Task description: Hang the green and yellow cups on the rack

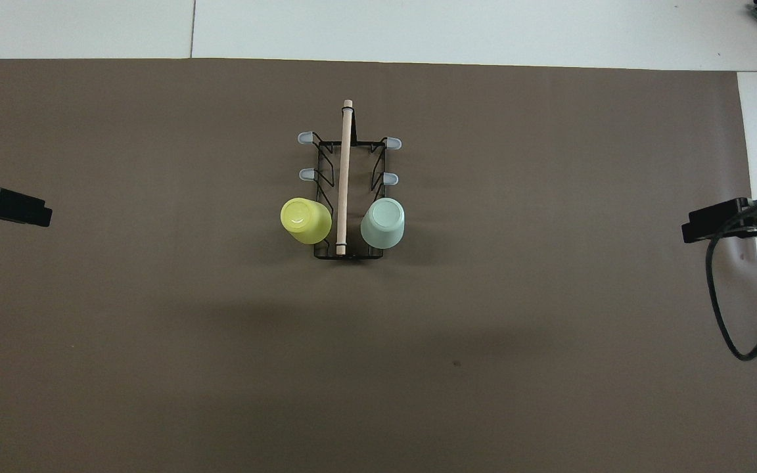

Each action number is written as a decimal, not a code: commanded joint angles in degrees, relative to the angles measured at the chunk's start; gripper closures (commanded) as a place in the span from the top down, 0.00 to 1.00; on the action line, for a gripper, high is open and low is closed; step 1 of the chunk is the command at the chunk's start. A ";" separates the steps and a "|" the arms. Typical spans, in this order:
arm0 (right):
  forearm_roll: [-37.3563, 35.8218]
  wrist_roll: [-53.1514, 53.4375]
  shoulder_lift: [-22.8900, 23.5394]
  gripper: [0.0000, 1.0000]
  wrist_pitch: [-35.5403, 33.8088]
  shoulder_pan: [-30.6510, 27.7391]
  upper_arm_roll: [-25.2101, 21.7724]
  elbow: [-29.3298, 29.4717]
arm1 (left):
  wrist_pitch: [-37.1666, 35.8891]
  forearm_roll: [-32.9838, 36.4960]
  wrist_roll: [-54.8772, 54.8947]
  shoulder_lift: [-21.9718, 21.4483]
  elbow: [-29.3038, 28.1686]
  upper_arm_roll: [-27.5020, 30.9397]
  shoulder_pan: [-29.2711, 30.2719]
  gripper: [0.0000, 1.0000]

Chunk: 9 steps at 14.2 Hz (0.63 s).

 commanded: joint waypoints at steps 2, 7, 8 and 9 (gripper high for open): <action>0.28 0.34 -1.57 1.00 1.59 0.42 -0.54 -2.09 | 0.94 -0.73 0.01 -2.45 -3.32 -0.30 0.41 1.00; 0.28 0.34 -1.30 1.00 1.67 0.33 -0.54 -1.82 | 1.03 -0.47 0.10 -2.45 -3.41 -0.48 0.33 1.00; 0.28 0.34 -1.30 1.00 1.67 0.33 -0.54 -1.82 | 1.03 -0.30 0.10 -2.45 -3.32 -0.48 0.32 1.00; 0.28 0.34 -1.30 1.00 1.67 0.33 -0.54 -1.82 | 1.03 -0.29 0.02 -2.36 -3.06 -0.48 0.32 1.00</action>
